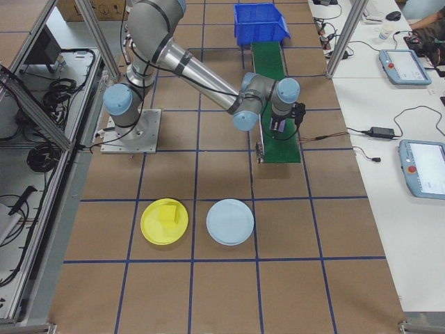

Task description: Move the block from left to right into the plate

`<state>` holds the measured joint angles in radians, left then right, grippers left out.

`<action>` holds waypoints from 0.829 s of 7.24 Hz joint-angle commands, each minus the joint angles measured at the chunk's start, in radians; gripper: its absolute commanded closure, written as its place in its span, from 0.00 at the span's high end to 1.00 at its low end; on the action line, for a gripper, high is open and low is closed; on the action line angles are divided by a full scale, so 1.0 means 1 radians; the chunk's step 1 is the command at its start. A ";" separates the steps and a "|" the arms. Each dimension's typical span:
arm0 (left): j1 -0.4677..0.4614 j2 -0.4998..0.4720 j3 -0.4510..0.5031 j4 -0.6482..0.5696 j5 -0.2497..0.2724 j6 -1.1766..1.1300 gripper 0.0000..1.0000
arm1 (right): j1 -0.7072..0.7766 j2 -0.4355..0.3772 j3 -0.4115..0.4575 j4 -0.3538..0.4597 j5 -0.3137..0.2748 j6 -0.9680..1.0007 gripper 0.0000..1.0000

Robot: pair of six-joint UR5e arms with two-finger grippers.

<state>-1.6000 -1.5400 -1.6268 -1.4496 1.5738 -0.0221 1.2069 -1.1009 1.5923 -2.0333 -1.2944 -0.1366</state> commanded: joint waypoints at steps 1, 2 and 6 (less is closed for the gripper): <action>0.000 0.000 -0.001 0.000 -0.002 -0.001 1.00 | -0.010 -0.062 0.012 0.036 -0.095 -0.132 0.35; 0.000 0.000 -0.001 0.000 0.000 -0.001 1.00 | -0.073 -0.094 0.014 0.045 -0.129 -0.252 0.36; 0.002 0.000 0.002 0.000 0.002 0.001 1.00 | -0.503 -0.143 0.109 0.050 -0.193 -0.876 0.36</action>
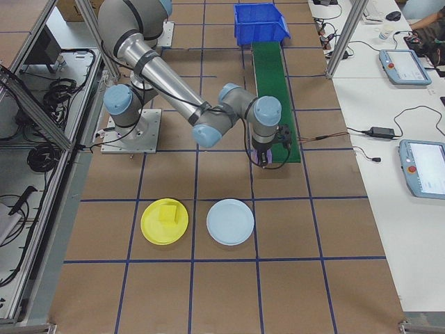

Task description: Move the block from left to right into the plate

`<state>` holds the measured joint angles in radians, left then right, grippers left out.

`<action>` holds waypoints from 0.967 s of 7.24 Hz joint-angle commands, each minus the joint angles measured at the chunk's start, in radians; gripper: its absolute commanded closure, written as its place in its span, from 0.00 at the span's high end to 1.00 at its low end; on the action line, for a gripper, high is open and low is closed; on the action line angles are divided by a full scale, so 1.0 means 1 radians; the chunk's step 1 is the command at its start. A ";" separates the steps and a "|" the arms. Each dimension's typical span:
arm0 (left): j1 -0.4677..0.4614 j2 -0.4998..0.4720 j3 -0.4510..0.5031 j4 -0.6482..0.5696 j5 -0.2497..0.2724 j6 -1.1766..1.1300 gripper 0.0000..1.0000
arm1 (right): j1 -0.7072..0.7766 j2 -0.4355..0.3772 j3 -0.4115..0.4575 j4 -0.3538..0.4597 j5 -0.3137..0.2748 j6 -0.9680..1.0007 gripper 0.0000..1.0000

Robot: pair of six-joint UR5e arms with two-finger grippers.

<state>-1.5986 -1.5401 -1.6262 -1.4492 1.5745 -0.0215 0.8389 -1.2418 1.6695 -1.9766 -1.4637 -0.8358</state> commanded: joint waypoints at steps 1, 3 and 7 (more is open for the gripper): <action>0.000 0.000 0.000 0.000 -0.001 0.000 1.00 | -0.218 0.013 0.041 -0.042 -0.026 -0.262 0.35; 0.000 0.000 0.000 0.000 -0.002 0.000 1.00 | -0.270 0.092 0.056 -0.180 -0.026 -0.341 0.35; -0.001 0.000 0.005 0.000 0.001 0.000 1.00 | -0.271 0.119 0.081 -0.194 -0.099 -0.347 1.00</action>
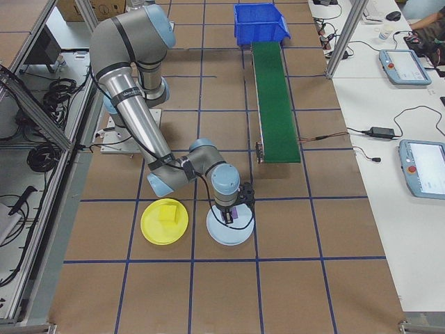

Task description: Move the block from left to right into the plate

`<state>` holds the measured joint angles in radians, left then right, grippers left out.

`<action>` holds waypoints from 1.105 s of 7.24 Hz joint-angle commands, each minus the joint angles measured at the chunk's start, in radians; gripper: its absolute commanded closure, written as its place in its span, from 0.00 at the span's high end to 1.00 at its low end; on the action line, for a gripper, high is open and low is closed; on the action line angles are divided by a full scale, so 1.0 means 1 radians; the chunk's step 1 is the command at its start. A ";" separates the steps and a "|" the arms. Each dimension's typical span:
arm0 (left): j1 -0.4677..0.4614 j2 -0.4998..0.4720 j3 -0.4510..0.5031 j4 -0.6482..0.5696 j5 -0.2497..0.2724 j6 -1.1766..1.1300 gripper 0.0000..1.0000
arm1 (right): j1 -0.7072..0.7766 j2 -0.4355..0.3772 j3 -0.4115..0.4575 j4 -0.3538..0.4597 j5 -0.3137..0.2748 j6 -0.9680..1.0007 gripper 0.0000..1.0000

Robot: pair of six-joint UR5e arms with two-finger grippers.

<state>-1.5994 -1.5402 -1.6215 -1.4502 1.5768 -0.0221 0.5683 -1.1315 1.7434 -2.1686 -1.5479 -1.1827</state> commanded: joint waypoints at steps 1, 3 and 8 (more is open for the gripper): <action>0.001 0.000 0.000 0.001 -0.001 0.001 1.00 | -0.001 0.009 0.008 -0.002 -0.018 0.002 1.00; 0.004 0.000 0.002 0.002 -0.004 0.002 1.00 | 0.025 -0.072 -0.019 0.021 -0.018 0.093 1.00; 0.009 0.000 0.002 0.002 -0.003 0.001 1.00 | 0.572 -0.371 -0.024 0.523 -0.046 0.645 1.00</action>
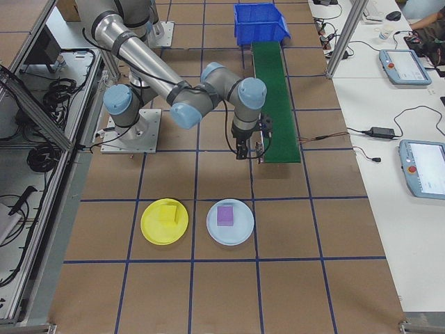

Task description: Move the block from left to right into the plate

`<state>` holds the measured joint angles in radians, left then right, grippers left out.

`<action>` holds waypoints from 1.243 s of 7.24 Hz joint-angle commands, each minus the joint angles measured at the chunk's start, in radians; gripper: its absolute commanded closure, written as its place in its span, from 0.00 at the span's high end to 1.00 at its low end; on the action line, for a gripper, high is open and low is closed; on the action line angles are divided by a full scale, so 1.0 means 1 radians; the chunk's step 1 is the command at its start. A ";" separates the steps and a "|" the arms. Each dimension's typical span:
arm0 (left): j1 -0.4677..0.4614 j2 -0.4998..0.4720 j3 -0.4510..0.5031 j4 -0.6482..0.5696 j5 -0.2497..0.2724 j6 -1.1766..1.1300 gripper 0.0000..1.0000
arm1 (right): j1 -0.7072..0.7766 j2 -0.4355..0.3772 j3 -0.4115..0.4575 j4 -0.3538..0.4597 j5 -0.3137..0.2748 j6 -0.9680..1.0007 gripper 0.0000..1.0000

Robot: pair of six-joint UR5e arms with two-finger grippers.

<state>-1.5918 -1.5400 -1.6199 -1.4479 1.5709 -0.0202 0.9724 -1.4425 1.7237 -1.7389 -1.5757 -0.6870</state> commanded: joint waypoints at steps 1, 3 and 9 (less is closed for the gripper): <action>0.001 0.000 0.000 0.000 0.006 -0.001 1.00 | 0.286 -0.115 -0.016 0.149 -0.003 0.296 1.00; 0.001 0.000 0.002 0.000 0.004 -0.001 1.00 | 0.583 -0.180 -0.082 0.183 0.006 0.591 1.00; 0.001 0.000 0.002 0.000 0.003 0.000 1.00 | 0.615 -0.136 -0.168 0.178 0.026 0.629 1.00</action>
<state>-1.5907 -1.5402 -1.6184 -1.4487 1.5750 -0.0212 1.6161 -1.6272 1.5813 -1.5090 -1.5628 -0.0621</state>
